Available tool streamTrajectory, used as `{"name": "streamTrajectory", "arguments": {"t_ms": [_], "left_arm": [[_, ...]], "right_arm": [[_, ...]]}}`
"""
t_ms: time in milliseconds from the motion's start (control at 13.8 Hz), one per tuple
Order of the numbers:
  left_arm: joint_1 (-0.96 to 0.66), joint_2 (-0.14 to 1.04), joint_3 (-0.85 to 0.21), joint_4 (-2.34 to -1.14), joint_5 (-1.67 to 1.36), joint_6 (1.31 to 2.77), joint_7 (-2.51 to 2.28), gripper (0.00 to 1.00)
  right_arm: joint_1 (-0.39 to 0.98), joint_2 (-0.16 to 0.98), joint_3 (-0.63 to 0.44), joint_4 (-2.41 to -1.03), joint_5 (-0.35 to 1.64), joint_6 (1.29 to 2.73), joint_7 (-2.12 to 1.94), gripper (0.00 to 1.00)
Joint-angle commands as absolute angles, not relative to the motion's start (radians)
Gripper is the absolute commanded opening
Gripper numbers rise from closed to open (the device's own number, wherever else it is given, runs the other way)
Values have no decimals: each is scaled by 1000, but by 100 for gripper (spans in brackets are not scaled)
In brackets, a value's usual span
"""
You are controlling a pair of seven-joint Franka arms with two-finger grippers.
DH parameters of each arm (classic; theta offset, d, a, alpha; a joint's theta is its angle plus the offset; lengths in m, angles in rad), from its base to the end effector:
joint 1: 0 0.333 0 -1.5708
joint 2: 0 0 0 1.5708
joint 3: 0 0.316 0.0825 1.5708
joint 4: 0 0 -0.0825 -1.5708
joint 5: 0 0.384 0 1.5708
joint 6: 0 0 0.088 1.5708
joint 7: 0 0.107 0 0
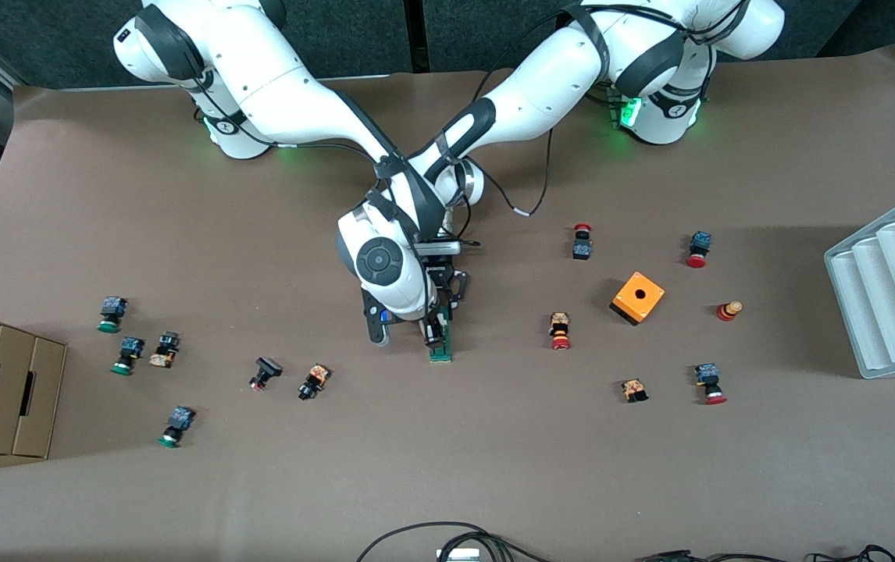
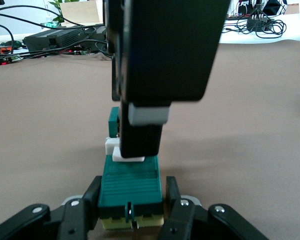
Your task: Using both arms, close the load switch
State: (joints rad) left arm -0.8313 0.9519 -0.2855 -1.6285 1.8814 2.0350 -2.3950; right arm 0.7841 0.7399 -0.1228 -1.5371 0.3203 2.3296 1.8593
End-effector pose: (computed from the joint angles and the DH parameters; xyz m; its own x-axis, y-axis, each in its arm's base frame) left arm 0.3557 -0.5636 0.0773 0.4142 -0.0483 0.9089 -0.0009 -0.9986 -0.0526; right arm 0.5516 0.4536 0.2254 0.1892 -0.9675 -0.1679 -0.9814 -0.1920 0.0004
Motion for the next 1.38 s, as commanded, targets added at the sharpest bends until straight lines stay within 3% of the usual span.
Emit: {"name": "streamTrajectory", "arguments": {"t_ms": [0,1309], "left_arm": [[-834,966,-290,-1608,1902,2033,-2411,55],[-834,968,-290,-1608,1901,2023,-2411,55]], "right_arm": [[798,747,-132,-1542,302,2361,1884,62],[810,764,-147,-1540,281,2390,1881,45]]}}
